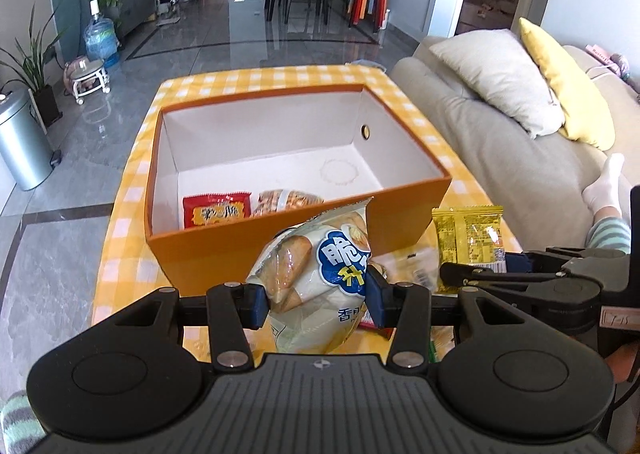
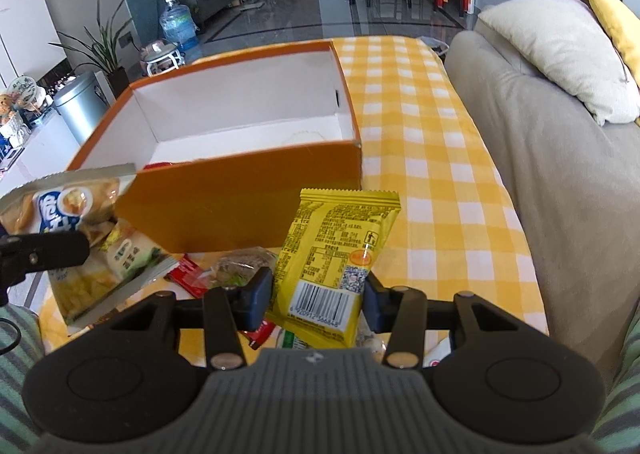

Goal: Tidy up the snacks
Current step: 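Grasp the white-and-blue cracker bag with the left tool while the right tool grasps the yellow packet, then carry both packets over the box and lower them inside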

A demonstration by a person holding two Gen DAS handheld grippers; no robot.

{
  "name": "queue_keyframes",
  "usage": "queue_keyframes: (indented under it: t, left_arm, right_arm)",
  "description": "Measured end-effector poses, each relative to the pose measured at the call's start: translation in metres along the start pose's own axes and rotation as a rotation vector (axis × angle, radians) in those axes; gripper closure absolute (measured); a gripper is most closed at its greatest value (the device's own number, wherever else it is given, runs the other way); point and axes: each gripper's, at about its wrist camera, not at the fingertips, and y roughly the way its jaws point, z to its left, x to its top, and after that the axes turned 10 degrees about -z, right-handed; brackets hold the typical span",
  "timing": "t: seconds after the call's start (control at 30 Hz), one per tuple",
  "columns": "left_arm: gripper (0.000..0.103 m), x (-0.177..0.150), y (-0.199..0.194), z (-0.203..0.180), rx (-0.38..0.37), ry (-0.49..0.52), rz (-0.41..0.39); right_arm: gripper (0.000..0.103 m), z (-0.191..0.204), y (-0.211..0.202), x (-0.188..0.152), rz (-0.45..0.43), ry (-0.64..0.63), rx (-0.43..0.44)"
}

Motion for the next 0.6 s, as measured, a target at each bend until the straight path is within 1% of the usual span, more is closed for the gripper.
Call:
queue_keyframes:
  t: [0.4,0.6]
  left_arm:
    - [0.050,0.030,-0.003,-0.003,-0.022,0.044,-0.067]
    - [0.050,0.050,0.001,-0.002,-0.030,0.057,-0.094]
  right_arm:
    - [0.060,0.012,-0.024,0.024,-0.080,-0.070,0.043]
    - [0.060,0.017,-0.027,0.046,-0.117,-0.124,0.067]
